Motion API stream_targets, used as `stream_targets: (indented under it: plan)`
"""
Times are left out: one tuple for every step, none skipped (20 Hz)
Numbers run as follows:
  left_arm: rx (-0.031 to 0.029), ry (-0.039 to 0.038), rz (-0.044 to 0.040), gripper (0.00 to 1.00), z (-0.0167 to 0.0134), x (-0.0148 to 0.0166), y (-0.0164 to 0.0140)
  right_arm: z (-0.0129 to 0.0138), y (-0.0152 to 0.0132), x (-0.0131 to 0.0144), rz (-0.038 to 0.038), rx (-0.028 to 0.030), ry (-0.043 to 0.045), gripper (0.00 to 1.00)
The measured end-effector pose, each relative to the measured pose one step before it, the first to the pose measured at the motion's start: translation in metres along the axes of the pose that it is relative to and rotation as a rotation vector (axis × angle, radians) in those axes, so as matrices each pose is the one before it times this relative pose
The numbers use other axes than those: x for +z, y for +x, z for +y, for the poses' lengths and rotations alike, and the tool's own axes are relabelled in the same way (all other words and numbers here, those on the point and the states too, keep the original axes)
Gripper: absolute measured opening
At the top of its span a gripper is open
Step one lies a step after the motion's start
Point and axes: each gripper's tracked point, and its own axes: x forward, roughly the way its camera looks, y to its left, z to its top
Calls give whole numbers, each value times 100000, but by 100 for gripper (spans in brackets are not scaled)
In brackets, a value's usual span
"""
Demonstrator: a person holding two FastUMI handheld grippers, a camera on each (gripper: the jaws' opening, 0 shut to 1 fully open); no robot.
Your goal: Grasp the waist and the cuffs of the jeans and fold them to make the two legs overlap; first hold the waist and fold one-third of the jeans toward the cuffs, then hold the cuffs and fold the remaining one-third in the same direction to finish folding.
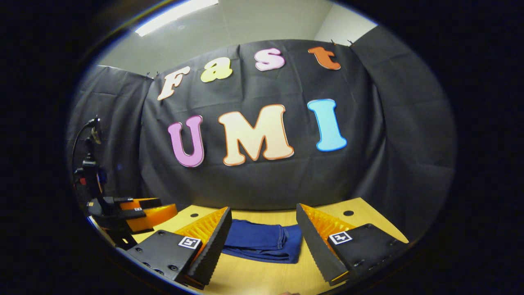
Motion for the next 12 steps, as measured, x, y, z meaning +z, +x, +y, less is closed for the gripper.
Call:
stream_targets:
  plan:
    - [3199,413,-1348,95,1353,420,-1232,1304,-409,829,-2518,742,-695,97]
    - [2315,-144,-536,95,969,109,-1152,785,-509,502,-1871,-150,-908,97]
    - [1832,-225,-319,95,1025,152,-959,821,-374,280,-1009,60,-752,97]
    - [1716,-335,-55,94,863,132,-809,722,-378,258,-1183,-162,-415,98]
    - [1327,-358,-705,95,787,125,-529,666,-323,178,-485,226,573,97]
    - [1308,-399,-700,94,630,318,-590,695,-341,-36,230,493,850,97]
    - [1066,-207,-884,94,574,314,-471,378,-174,50,-512,78,493,94]
    - [1235,-114,-847,94,613,207,-333,150,-140,48,101,-146,411,97]
    - [734,22,-205,95,382,109,-420,41,-150,-37,-113,-295,105,97]
    - [611,82,-506,95,302,181,-359,222,-228,24,-170,-121,194,97]
    - [623,-37,-246,94,224,144,-291,62,-138,80,-250,-298,-34,97]
    - [229,-206,-461,95,194,135,-189,-62,-137,154,-625,-167,-326,97]
